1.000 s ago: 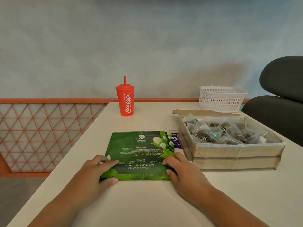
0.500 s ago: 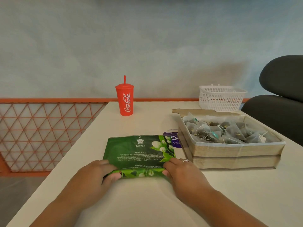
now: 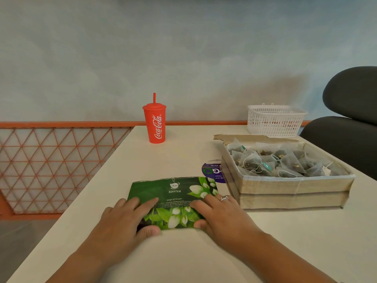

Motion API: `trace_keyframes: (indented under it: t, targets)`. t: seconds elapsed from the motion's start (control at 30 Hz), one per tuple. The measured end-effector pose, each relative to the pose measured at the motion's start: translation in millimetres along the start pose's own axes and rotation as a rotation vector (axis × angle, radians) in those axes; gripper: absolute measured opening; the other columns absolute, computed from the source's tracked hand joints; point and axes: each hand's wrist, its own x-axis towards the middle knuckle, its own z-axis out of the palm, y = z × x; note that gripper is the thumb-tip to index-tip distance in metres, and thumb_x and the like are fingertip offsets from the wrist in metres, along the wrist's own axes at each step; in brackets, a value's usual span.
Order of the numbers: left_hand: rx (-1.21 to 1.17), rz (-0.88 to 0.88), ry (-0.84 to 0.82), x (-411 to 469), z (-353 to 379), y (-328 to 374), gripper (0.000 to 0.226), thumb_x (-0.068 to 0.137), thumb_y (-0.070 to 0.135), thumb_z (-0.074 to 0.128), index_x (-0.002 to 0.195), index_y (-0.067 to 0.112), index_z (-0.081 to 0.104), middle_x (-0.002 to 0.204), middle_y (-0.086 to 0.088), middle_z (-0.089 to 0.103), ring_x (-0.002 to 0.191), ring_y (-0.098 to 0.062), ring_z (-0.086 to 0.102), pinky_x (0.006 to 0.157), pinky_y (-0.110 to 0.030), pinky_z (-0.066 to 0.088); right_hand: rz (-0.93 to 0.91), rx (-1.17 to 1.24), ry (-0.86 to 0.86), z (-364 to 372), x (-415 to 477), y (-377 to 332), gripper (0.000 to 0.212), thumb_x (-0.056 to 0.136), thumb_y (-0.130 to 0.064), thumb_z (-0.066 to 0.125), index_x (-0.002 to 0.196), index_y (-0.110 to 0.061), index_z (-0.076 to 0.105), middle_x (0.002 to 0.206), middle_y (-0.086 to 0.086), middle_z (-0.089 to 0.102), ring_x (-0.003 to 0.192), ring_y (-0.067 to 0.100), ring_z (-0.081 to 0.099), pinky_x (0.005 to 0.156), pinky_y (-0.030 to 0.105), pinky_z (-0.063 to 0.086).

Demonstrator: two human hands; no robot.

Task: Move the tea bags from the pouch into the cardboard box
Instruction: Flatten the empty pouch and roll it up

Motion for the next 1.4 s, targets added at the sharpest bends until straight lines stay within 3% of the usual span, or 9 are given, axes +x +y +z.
trace_keyframes:
  t: [0.17, 0.3, 0.43, 0.6, 0.7, 0.8, 0.97, 1.2, 1.4]
  targets:
    - [0.109, 0.063, 0.107, 0.2, 8.9, -2.7, 0.063, 0.088, 0.07, 0.019, 0.114, 0.034, 0.063, 0.086, 0.023, 0.042, 0.075, -0.001, 0.032, 0.056, -0.015, 0.029, -0.084, -0.035, -0.002, -3.6, 3.3, -1.2, 0.041, 0.081, -0.047, 0.038, 0.099, -0.026, 0.068, 0.085, -0.01, 0.067, 0.068, 0.01, 0.065, 0.06, 0.024, 0.055]
    - [0.083, 0.122, 0.165, 3.6, 9.0, -0.7, 0.064, 0.089, 0.067, 0.017, 0.106, 0.032, 0.069, 0.084, 0.023, 0.043, 0.076, -0.001, 0.03, 0.059, -0.008, 0.026, -0.158, -0.108, -0.026, -9.0, 1.2, -6.1, 0.03, 0.057, -0.045, 0.083, 0.081, -0.029, 0.073, 0.084, -0.009, 0.064, 0.067, 0.01, 0.062, 0.054, 0.021, 0.052]
    - [0.046, 0.157, 0.184, 7.7, 7.4, 2.4, 0.064, 0.094, 0.059, 0.014, 0.094, 0.029, 0.071, 0.074, 0.019, 0.053, 0.066, -0.002, 0.044, 0.048, -0.013, 0.04, -0.104, -0.064, -0.147, -12.9, 0.7, -12.1, 0.033, 0.095, -0.022, 0.044, 0.127, -0.012, 0.046, 0.121, 0.009, 0.046, 0.101, 0.028, 0.05, 0.086, 0.036, 0.044]
    - [0.043, 0.132, 0.235, 10.5, 5.1, 8.3, 0.053, 0.098, 0.049, 0.011, 0.079, 0.033, 0.058, 0.064, 0.017, 0.052, 0.053, -0.008, 0.049, 0.043, -0.019, 0.041, -0.079, -0.038, -0.169, -16.2, 0.8, -15.6, 0.055, 0.087, -0.003, 0.036, 0.139, -0.014, 0.023, 0.127, 0.012, 0.04, 0.107, 0.032, 0.046, 0.088, 0.039, 0.039]
    - [0.015, 0.122, 0.256, 11.6, 3.0, 12.4, 0.042, 0.099, 0.044, 0.011, 0.076, 0.031, 0.043, 0.058, 0.013, 0.05, 0.048, -0.012, 0.048, 0.04, -0.021, 0.036, -0.059, -0.075, -0.122, -16.0, 2.3, -14.7, 0.049, 0.087, -0.006, 0.036, 0.134, -0.015, 0.029, 0.12, 0.011, 0.047, 0.103, 0.032, 0.049, 0.084, 0.04, 0.041]
    - [0.019, 0.111, 0.236, 10.2, -0.4, 13.4, 0.04, 0.099, 0.044, 0.012, 0.074, 0.03, 0.04, 0.055, 0.012, 0.048, 0.045, -0.013, 0.046, 0.045, -0.013, 0.018, -0.087, -0.095, -0.013, -7.9, 5.2, -11.3, 0.024, 0.088, -0.018, 0.036, 0.105, -0.017, 0.052, 0.086, 0.004, 0.06, 0.073, 0.026, 0.059, 0.056, 0.03, 0.036]
    - [0.032, 0.08, 0.19, 9.8, -1.7, 11.3, 0.048, 0.097, 0.051, 0.013, 0.068, 0.029, 0.044, 0.053, 0.012, 0.048, 0.045, -0.012, 0.048, 0.05, -0.011, 0.013, -0.05, -0.078, 0.047, -1.1, 15.5, -10.4, 0.037, 0.083, -0.046, 0.03, 0.066, -0.026, 0.056, 0.049, -0.008, 0.052, 0.038, 0.013, 0.05, 0.037, 0.02, 0.023]
    - [-0.154, 0.05, 0.048, 5.1, 1.1, 10.2, 0.043, 0.084, 0.074, 0.017, 0.088, 0.039, 0.041, 0.07, 0.03, 0.038, 0.061, 0.004, 0.039, 0.055, -0.009, 0.023, -0.049, 0.089, -0.123, -8.5, 12.7, -9.4, 0.099, 0.061, -0.083, 0.001, 0.128, -0.022, 0.041, 0.118, 0.005, 0.054, 0.103, 0.029, 0.053, 0.082, 0.035, 0.039]
    - [-0.225, 0.051, 0.008, 0.6, -2.4, 10.6, 0.064, 0.062, 0.092, 0.029, 0.092, 0.038, 0.043, 0.086, 0.026, 0.041, 0.083, 0.004, 0.038, 0.067, -0.017, 0.032, -0.115, 0.122, -0.084, -7.5, 3.1, -9.1, 0.066, 0.078, -0.068, 0.031, 0.124, -0.024, 0.044, 0.117, 0.003, 0.046, 0.102, 0.024, 0.042, 0.089, 0.038, 0.037]
